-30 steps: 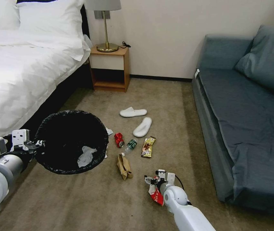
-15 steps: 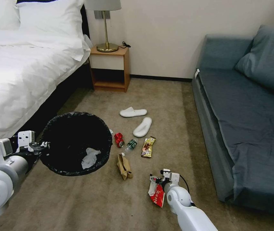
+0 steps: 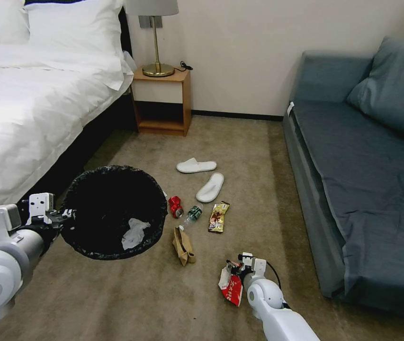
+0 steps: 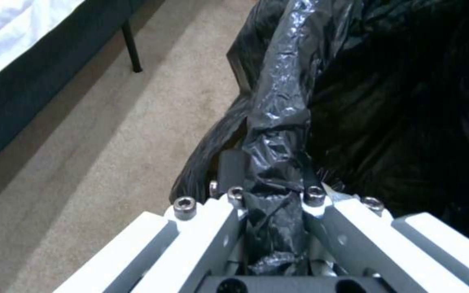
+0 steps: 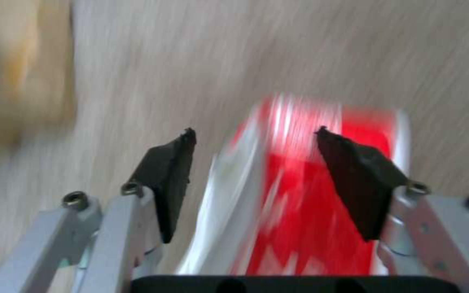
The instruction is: Pick up the trash bin, then pick up the garbage on the floor and place it into the trash bin.
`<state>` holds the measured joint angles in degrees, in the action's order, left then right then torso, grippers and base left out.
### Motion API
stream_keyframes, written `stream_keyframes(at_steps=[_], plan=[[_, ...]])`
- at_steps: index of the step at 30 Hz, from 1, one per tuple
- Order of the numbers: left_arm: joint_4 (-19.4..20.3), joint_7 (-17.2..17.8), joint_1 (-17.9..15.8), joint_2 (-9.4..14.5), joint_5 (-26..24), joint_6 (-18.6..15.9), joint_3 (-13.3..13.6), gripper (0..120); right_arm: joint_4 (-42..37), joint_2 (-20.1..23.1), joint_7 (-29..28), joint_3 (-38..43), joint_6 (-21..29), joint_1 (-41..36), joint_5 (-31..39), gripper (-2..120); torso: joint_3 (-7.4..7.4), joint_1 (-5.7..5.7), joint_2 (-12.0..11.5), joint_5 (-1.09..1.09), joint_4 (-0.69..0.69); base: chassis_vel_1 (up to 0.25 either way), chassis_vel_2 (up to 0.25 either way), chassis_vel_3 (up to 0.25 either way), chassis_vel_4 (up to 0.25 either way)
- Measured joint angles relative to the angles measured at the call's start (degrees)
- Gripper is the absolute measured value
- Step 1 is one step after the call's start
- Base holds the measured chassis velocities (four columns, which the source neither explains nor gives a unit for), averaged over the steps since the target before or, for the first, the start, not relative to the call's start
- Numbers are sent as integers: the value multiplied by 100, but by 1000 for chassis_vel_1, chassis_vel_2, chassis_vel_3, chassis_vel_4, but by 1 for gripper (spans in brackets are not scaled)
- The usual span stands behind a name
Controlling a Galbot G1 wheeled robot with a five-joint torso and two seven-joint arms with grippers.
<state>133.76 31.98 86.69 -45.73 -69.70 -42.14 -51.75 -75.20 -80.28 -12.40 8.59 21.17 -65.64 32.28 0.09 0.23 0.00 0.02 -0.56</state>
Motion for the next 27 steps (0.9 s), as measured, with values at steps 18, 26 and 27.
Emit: stream_keyframes(at_steps=[18, 26, 27], plan=[[-155, -318, -49, -33, 271, 0, 46, 2, -244, -13, -202, -22, 24, -537, -92, 37, -1, -1, 0, -1, 1, 0, 0, 0, 0], [-124, -332, -41, -53, 340, 0, 62, 2, -195, -7, -208, 37, -18, -465, -85, 18, 0, -1, 0, -2, 0, 0, 0, 0, 0], [-123, -331, -33, -53, 353, 0, 60, 2, -176, -22, -207, 36, -54, -440, -86, 4, 0, 0, 0, -3, 0, 0, 0, 0, 0]])
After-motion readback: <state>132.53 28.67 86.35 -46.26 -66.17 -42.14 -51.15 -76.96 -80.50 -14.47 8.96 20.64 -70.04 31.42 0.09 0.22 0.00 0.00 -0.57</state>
